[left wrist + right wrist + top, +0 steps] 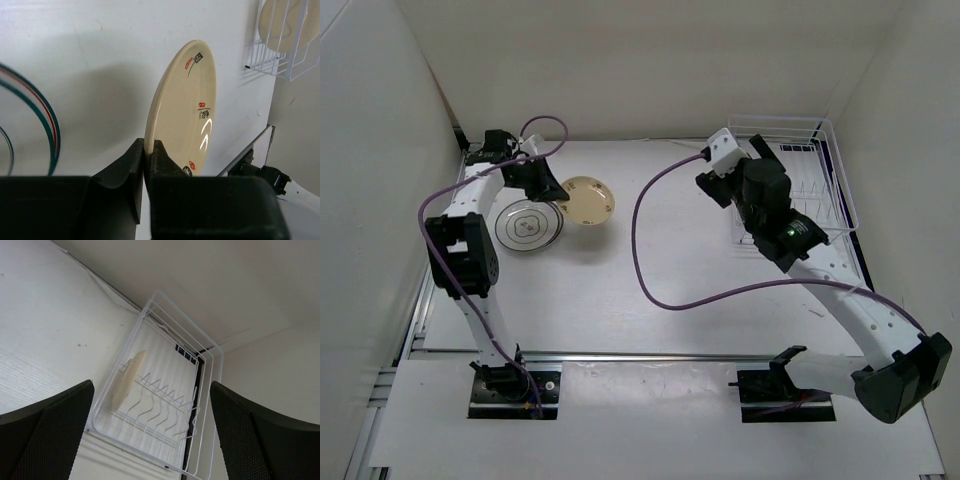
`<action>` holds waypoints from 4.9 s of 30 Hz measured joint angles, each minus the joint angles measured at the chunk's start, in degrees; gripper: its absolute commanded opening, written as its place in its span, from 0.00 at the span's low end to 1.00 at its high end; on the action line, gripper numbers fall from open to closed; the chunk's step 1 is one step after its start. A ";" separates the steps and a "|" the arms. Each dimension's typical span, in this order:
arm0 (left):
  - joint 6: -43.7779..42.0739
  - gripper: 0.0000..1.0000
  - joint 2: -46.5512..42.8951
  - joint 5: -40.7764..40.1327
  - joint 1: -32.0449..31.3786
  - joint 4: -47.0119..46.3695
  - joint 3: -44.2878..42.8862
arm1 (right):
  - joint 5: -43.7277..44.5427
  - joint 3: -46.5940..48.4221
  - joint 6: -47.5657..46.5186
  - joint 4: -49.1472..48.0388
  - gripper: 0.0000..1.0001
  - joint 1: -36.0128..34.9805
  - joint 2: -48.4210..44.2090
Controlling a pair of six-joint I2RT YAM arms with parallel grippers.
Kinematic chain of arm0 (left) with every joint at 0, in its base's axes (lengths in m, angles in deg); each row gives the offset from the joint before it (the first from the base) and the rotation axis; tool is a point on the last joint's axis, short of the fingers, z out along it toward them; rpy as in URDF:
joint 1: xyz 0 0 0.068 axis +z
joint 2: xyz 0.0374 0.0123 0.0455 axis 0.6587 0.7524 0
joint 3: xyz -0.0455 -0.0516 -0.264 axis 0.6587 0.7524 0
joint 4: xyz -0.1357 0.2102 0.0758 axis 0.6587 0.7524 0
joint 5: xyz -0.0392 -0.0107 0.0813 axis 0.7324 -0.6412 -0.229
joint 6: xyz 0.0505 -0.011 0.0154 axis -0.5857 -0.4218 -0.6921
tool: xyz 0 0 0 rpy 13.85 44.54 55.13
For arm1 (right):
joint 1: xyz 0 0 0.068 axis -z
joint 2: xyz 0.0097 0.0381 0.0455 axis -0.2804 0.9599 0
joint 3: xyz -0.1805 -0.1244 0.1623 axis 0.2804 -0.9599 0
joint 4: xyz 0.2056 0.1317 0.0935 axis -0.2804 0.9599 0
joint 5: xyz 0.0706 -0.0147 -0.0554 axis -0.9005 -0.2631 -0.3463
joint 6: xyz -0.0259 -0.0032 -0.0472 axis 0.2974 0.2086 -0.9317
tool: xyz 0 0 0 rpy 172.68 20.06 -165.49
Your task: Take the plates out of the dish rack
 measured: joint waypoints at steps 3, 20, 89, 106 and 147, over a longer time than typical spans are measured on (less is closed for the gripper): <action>-0.48 0.10 6.19 0.37 -0.85 0.13 -6.60 | -0.55 -0.90 0.39 0.46 1.00 2.67 -1.29; -0.85 0.10 27.26 7.98 -13.84 1.25 -23.08 | -2.56 -5.38 2.49 2.25 1.00 6.64 -1.62; -20.35 0.95 -30.08 -38.10 -17.42 3.52 8.20 | -34.60 8.85 40.74 10.03 0.50 30.64 27.93; -20.48 0.96 -30.10 -38.07 -17.42 4.28 8.20 | -34.29 12.81 39.17 8.57 0.23 30.64 35.26; -20.44 0.97 -32.39 -37.42 -17.42 4.31 12.92 | -34.67 3.61 23.87 10.97 0.00 23.65 8.44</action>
